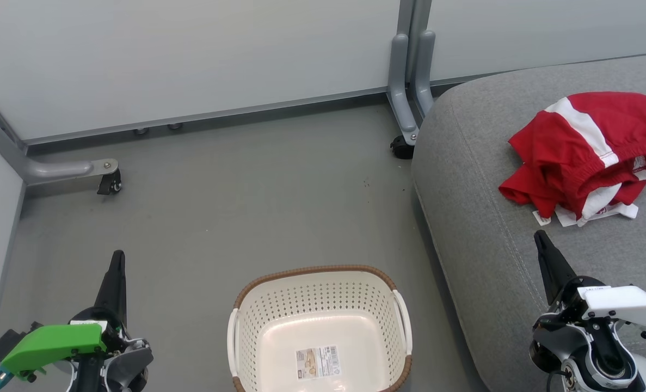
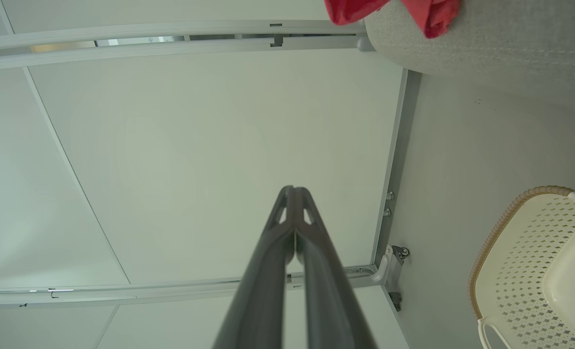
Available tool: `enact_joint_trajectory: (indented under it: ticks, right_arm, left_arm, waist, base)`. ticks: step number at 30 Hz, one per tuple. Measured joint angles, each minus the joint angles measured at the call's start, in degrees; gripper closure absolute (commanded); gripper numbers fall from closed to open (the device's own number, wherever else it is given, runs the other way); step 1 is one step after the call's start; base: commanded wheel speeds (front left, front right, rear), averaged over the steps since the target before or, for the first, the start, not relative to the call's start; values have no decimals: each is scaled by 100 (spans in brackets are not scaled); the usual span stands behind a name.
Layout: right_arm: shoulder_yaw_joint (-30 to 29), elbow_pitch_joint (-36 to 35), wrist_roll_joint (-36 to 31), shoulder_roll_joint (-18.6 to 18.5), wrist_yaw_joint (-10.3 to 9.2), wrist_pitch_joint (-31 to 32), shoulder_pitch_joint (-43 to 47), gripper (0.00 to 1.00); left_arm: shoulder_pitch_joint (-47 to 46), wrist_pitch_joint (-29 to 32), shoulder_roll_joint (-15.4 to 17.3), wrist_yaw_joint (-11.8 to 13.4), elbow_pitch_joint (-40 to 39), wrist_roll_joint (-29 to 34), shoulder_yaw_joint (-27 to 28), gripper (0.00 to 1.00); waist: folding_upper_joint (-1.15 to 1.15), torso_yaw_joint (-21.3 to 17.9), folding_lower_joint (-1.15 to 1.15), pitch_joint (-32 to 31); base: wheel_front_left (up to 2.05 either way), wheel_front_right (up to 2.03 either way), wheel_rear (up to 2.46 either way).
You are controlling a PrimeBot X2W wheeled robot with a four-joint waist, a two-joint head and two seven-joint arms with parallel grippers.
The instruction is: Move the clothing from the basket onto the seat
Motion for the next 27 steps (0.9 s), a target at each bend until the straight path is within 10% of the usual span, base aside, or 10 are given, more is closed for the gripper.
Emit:
enact_joint_trajectory:
  ticks: [27]
  right_arm:
    - [-46, 3, -45, 36, 0, 49, -4, 100]
  left_arm:
    - [-9, 34, -40, -1, 4, 41, 33, 100]
  waist:
    - [0, 0, 0, 0]
  base:
    - [0, 0, 0]
